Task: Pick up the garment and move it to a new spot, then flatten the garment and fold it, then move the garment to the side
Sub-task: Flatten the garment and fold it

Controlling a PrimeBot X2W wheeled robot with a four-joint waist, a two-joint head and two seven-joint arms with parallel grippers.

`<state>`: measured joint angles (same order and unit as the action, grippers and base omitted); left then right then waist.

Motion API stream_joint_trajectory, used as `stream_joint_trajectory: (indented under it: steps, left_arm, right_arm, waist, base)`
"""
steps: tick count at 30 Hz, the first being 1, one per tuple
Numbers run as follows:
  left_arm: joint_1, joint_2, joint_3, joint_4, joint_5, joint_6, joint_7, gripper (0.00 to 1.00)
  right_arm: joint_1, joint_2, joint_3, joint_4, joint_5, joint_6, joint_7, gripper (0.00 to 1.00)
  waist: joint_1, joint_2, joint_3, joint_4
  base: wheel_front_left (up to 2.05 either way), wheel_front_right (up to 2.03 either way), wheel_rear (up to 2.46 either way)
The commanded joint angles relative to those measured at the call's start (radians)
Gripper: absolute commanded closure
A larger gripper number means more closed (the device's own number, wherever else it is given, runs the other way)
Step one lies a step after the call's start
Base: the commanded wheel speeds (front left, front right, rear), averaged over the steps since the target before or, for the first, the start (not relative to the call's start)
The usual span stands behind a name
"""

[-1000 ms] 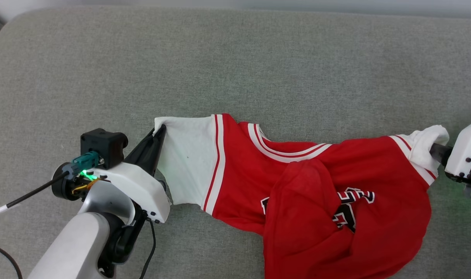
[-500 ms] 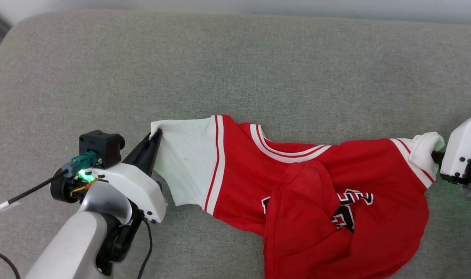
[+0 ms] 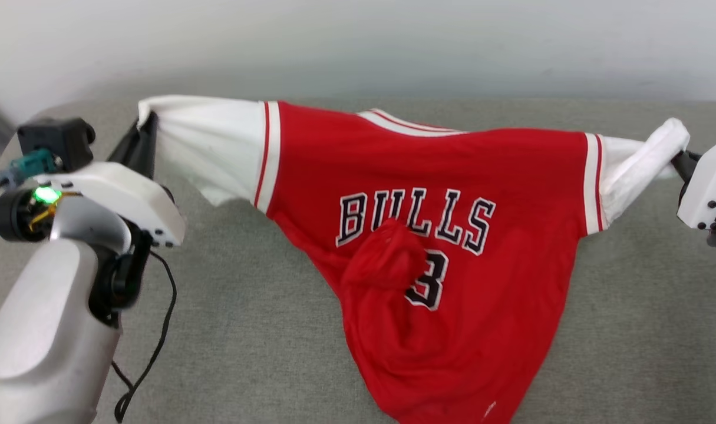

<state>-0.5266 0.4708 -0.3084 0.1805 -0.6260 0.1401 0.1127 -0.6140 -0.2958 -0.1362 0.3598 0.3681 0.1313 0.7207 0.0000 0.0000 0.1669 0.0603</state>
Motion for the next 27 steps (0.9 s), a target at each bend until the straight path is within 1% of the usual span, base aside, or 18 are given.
stream_joint_trajectory:
  steps: [1, 2, 3, 6, 12, 19, 27]
  left_arm:
    - [-0.035, -0.002, 0.01, 0.032, -0.007, -0.006, -0.013, 1.0]
    - [-0.087, -0.014, 0.015, 0.078, -0.01, -0.014, -0.026, 1.0]
    - [-0.087, -0.014, 0.015, 0.078, -0.01, -0.014, -0.026, 1.0]
    - [-0.162, -0.028, 0.011, 0.158, -0.002, -0.028, -0.041, 1.0]
    - [-0.344, -0.049, -0.009, 0.321, 0.021, -0.072, -0.073, 1.0]
    - [-0.577, -0.075, -0.024, 0.474, 0.053, -0.119, -0.134, 1.0]
    - [-0.825, -0.08, -0.031, 0.579, 0.097, -0.148, -0.235, 1.0]
  right_arm:
    - [-0.017, -0.016, 0.01, 0.01, 0.0, -0.001, -0.028, 1.0]
    - [-0.044, -0.028, 0.024, 0.026, 0.003, -0.001, -0.063, 1.0]
    - [-0.044, -0.028, 0.024, 0.026, 0.003, -0.001, -0.063, 1.0]
    - [-0.088, -0.038, 0.051, 0.05, -0.002, -0.001, -0.125, 1.0]
    - [-0.211, -0.059, 0.102, 0.104, -0.026, -0.001, -0.229, 1.0]
    - [-0.413, -0.085, 0.154, 0.17, -0.07, -0.001, -0.347, 1.0]
    - [-0.657, -0.094, 0.191, 0.243, -0.131, -0.001, -0.479, 1.0]
  waist:
    - [0.0, 0.0, -0.041, -0.025]
    - [0.0, 0.0, -0.056, -0.031]
    - [0.0, 0.0, -0.056, -0.031]
    - [0.0, 0.0, -0.073, -0.043]
    - [0.0, 0.0, -0.057, -0.063]
    - [0.0, 0.0, 0.034, -0.076]
    - [0.0, 0.0, 0.161, -0.087]
  base:
    - [0.0, 0.0, 0.0]
    - [0.0, 0.0, 0.0]
    - [0.0, 0.0, 0.0]
    - [0.0, 0.0, 0.0]
    - [0.0, 0.0, 0.0]
    - [0.0, 0.0, 0.0]
    - [0.0, 0.0, 0.0]
